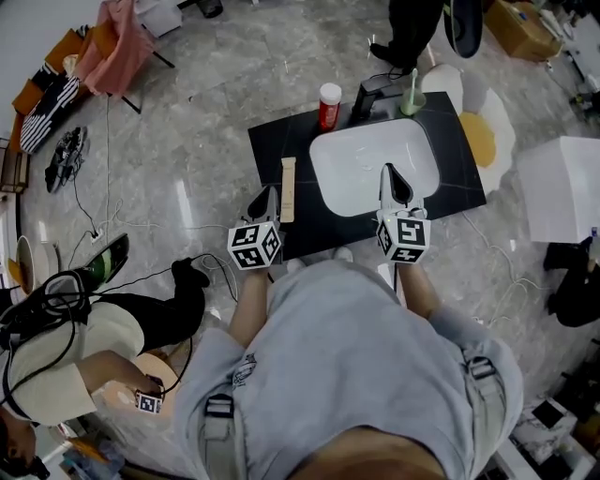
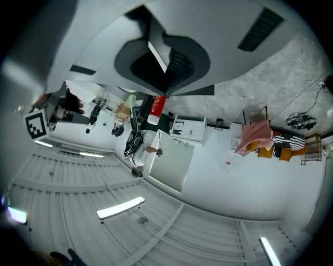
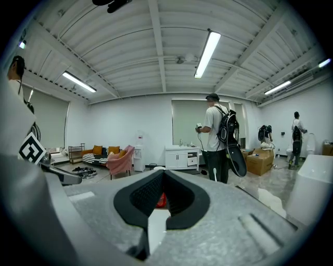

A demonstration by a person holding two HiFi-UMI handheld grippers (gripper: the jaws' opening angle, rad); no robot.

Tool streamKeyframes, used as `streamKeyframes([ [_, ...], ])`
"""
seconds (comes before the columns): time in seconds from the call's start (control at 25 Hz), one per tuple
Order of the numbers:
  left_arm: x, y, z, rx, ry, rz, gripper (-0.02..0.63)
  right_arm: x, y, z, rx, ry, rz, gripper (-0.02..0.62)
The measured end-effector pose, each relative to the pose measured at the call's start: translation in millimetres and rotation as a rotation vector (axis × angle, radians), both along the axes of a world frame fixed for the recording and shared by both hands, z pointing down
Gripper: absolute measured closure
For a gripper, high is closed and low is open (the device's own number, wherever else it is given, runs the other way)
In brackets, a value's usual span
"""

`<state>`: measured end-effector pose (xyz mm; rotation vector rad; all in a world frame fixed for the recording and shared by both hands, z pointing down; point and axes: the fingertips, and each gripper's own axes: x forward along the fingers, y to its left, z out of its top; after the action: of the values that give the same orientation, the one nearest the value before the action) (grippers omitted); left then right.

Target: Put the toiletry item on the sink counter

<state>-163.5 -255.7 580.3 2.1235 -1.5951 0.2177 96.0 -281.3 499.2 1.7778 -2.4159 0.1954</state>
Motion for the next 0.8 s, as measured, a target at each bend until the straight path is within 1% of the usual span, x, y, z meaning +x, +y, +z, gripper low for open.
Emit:
streamKeyframes([
  [0.36, 0.2, -6.1, -48.9, 0.127, -0.008, 0.001, 0.601, -4.4, -3.7, -2.5, 0.007, -0.006, -0.014, 0.591],
  [0.8, -2.0, -4.4, -98.9, 0.257, -0.073, -0.029, 0.601, -8.2, -3.4, -9.5, 0.030, -0.017, -0.022, 0.591],
])
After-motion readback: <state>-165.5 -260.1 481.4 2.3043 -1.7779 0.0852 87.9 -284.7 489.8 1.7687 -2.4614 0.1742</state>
